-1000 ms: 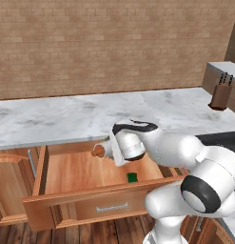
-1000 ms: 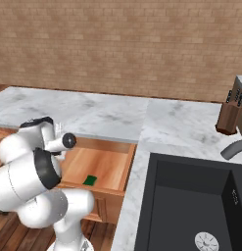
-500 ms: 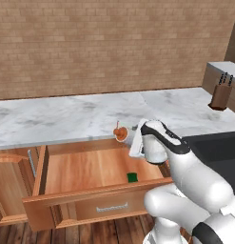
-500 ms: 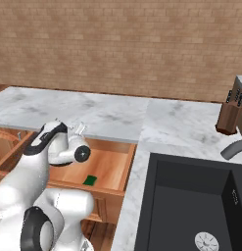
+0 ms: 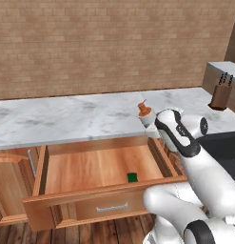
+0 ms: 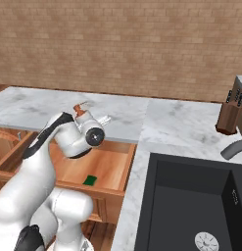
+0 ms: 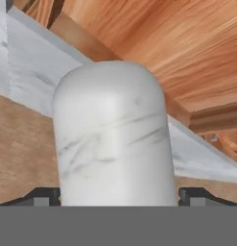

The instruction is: Restock the sink supplies by placing the sponge and soap dispenser on the counter and next to the sink. Make sure the soap dispenser is upright.

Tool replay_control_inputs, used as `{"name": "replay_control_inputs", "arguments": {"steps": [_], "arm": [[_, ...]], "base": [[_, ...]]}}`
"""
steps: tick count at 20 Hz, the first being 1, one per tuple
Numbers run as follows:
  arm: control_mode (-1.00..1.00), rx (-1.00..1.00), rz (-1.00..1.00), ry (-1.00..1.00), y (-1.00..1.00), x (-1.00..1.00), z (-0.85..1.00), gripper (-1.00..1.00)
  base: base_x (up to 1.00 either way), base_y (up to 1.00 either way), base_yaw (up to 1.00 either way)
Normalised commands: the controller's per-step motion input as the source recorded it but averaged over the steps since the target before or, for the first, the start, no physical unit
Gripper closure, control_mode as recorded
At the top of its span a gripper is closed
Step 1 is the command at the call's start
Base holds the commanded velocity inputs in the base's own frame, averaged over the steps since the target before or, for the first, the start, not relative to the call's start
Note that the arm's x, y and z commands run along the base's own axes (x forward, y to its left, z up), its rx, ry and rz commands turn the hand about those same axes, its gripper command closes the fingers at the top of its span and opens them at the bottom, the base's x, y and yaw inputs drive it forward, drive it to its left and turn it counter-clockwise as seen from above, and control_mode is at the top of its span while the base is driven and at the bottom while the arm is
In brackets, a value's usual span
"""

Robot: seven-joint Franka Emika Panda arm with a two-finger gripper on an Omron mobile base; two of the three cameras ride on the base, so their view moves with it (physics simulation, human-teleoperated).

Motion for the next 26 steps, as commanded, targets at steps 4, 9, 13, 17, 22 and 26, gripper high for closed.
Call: {"name": "replay_control_inputs", "arguments": {"steps": [4, 9, 13, 17, 22, 26], "arm": [[-1.00, 0.35, 0.00, 0.06, -0.99, 0.04, -0.07, 1.00], [-1.00, 0.34, 0.04, 0.00, -0.87, 0.10, -0.27, 1.00], [-1.00, 0.24, 0.06, 0.00, -0.90, 0.19, -0.27, 1.00], [-1.00, 0.15, 0.02, 0.08, -0.79, 0.19, -0.04, 1.00], [-1.00, 0.03, 0.00, 0.06, -0.56, 0.29, -0.09, 1.00], [-1.00, 0.00, 0.00, 0.00, -0.43, 0.39, -0.37, 1.00]], "base": [[0.00, 0.00, 0.00], [0.00, 0.00, 0.00], [0.00, 0.00, 0.00], [0.00, 0.00, 0.00], [0.00, 0.00, 0.00], [0.00, 0.00, 0.00]]}}
